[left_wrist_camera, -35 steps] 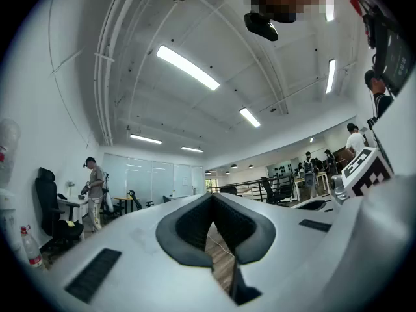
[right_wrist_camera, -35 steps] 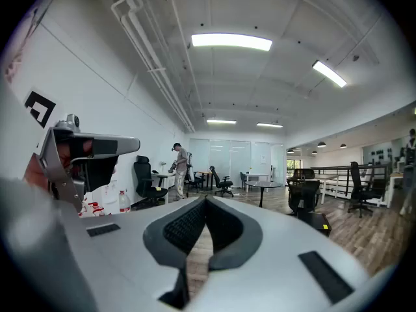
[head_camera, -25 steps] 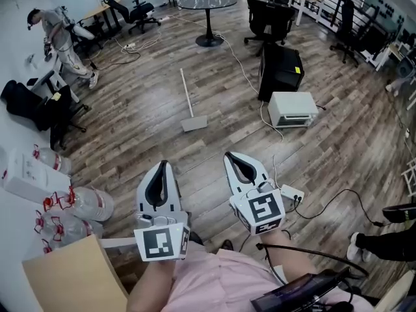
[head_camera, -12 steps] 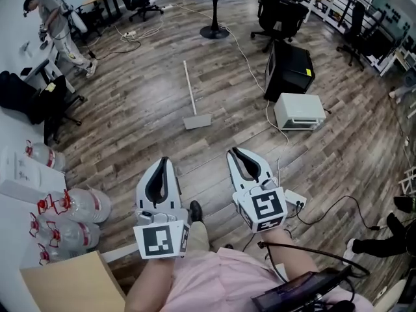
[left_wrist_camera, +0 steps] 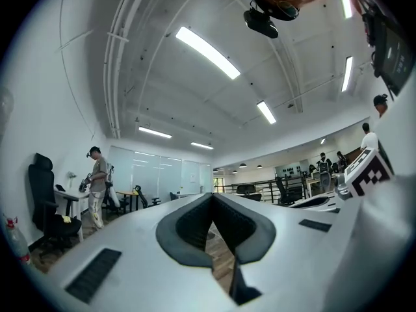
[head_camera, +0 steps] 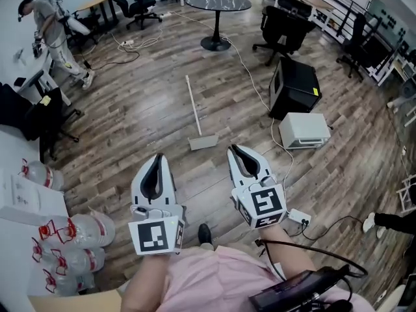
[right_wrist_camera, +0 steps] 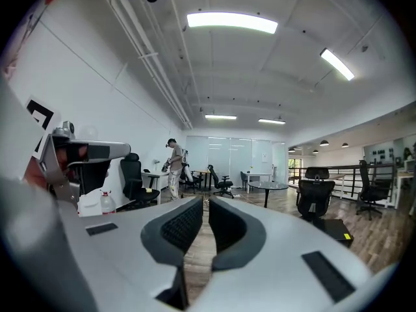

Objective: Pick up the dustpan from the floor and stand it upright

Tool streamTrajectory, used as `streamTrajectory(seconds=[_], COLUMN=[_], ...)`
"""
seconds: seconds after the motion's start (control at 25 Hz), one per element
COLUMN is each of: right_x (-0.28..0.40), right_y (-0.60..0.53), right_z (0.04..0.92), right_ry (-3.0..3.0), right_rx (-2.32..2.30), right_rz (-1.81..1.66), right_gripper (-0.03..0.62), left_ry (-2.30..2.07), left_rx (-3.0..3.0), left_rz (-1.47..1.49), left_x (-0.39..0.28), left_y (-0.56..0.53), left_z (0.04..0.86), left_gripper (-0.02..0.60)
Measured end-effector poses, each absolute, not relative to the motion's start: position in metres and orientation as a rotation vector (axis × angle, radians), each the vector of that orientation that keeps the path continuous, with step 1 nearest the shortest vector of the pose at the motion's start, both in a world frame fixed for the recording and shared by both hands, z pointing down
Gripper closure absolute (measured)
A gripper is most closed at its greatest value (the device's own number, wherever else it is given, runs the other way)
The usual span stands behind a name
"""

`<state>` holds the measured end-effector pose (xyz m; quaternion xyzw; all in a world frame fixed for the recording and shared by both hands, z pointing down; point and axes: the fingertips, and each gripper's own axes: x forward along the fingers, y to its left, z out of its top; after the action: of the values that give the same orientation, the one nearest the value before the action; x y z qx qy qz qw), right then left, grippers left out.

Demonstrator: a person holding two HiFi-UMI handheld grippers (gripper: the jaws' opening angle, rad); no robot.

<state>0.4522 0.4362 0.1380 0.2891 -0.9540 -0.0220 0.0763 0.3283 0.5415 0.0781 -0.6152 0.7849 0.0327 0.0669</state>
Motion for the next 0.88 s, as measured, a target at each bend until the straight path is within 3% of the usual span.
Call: streamTrajectory(seconds=[0.88], right_x=[0.328], right_y=[0.287], right_z=[0.177], right_ry=[-2.825], right_rx=[0.86], right_rz=[-0.031], right_gripper=[0.58], left_ry=[2.412], left_rx=[-1.908], left_rz=[0.002], left_x=[0.211], left_y=[0.393], left_z=[0.127], left_gripper=[0.572])
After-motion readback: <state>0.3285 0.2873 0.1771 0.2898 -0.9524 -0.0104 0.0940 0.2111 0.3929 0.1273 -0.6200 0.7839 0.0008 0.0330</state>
